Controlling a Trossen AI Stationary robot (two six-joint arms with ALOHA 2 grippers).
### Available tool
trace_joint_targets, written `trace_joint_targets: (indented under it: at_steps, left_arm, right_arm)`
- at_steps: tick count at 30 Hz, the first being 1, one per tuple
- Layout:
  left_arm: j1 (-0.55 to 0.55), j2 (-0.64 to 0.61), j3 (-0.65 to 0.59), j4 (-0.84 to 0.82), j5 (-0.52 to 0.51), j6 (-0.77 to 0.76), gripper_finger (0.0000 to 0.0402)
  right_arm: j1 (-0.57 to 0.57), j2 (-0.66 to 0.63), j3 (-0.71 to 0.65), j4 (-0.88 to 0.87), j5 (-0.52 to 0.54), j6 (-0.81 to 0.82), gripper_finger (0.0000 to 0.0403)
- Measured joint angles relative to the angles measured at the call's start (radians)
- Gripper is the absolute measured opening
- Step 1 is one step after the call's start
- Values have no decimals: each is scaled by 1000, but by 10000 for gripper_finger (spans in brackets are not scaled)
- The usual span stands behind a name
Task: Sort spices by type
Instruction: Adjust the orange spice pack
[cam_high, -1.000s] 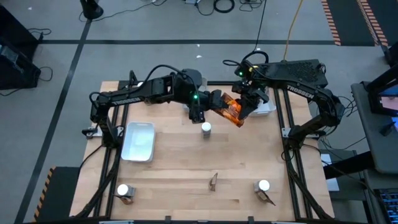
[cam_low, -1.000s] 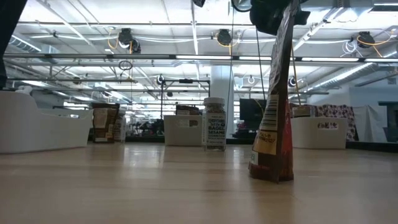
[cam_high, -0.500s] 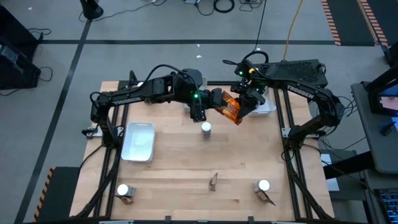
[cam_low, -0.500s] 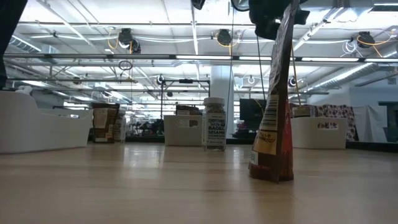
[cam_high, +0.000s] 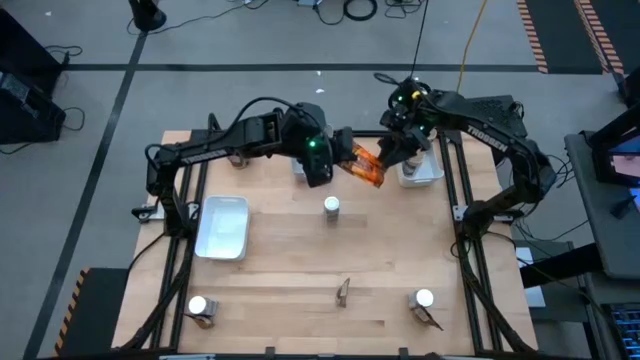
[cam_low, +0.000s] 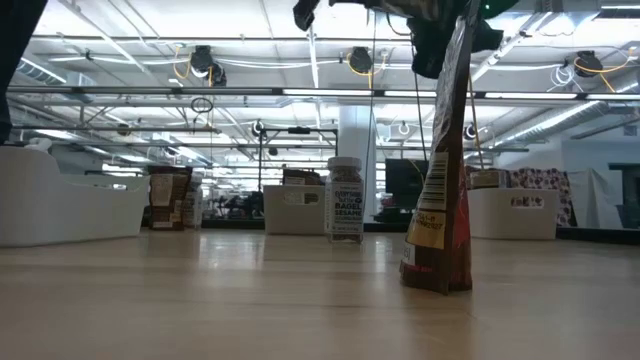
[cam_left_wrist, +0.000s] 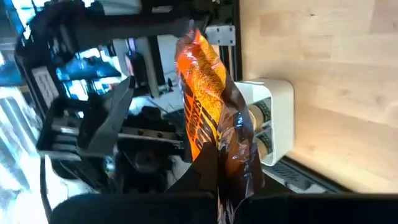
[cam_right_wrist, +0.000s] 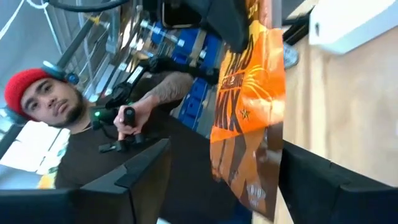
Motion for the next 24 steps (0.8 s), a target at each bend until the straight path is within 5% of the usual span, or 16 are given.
trace_joint_targets:
  at_steps: [5,15,24]
  left_arm:
    - [43,0,0,-27,2,-103,1]
    - [175,0,0,-299,-2,-399,0]
    - [287,0,0,-505,-7,-705,0]
  right_arm:
    - [-78,0,0,0,25,-61,258]
    - [-171,-1,0,12,400,-199,258]
    - [-154,-1,0,231,651,-218,258]
